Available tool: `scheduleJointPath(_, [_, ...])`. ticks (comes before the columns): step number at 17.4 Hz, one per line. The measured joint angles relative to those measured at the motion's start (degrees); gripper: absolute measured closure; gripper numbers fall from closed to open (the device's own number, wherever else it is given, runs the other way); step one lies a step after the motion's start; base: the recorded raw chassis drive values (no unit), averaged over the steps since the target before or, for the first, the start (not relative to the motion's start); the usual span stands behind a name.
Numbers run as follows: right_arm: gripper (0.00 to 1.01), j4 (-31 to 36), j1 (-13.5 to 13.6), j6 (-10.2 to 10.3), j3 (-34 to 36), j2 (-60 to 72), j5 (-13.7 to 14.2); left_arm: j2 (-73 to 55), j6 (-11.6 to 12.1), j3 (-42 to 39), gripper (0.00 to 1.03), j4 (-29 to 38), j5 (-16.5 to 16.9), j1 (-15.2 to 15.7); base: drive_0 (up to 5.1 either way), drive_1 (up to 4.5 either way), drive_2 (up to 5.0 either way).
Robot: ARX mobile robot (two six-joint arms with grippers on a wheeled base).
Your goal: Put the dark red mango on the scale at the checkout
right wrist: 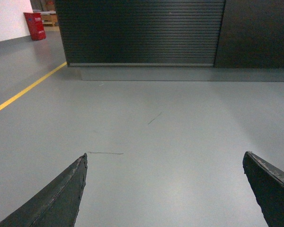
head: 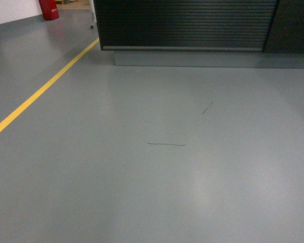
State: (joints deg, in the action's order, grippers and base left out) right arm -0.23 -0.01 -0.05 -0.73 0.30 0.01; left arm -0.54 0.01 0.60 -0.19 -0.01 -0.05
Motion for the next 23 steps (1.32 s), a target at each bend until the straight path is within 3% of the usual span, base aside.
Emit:
scheduleJointPath(16, [0.03, 0.0, 0.0, 0.0, 0.0, 0.0, 0.0, 0.0, 0.0, 0.0, 0.05, 0.0, 0.0, 0.0, 0.0, 0.00, 0.0])
scheduleJointPath(23, [0.03, -0.2, 0.0, 0.0, 0.0, 0.0, 0.0, 0.0, 0.0, 0.0, 0.05, -0.1, 0.0, 0.0, 0.0, 3.92, -3.9])
